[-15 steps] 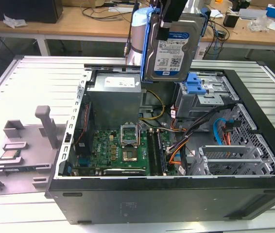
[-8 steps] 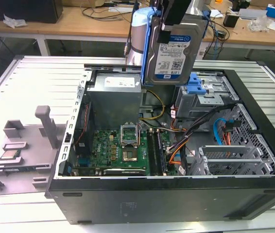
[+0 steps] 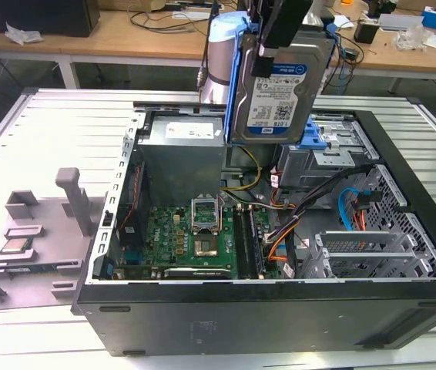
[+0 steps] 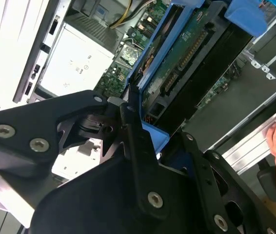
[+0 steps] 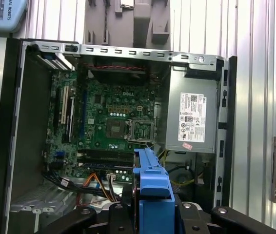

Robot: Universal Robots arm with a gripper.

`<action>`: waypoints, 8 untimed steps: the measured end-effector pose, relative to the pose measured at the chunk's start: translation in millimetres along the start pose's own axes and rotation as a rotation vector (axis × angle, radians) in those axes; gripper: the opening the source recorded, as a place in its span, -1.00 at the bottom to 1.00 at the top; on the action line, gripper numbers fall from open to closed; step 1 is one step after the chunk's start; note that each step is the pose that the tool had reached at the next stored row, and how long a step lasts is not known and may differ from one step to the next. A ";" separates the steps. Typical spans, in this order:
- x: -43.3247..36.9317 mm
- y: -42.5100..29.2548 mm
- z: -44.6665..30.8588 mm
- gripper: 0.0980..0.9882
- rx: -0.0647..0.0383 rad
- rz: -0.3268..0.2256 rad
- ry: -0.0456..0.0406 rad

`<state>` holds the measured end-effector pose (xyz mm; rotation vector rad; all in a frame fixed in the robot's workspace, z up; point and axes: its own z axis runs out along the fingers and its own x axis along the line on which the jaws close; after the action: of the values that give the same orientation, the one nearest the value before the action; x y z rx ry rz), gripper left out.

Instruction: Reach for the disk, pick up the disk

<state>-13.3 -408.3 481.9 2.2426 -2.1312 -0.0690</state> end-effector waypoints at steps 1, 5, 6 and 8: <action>1.5 0.1 0.0 -0.39 0.000 0.000 0.0000; 6.8 0.4 0.0 -0.39 0.000 0.000 -0.0001; 8.1 0.4 0.0 -0.39 0.000 0.000 0.0000; 11.0 0.6 0.0 -0.39 0.000 0.000 0.0000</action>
<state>-13.3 -419.3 481.9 2.2426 -2.1312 -0.0690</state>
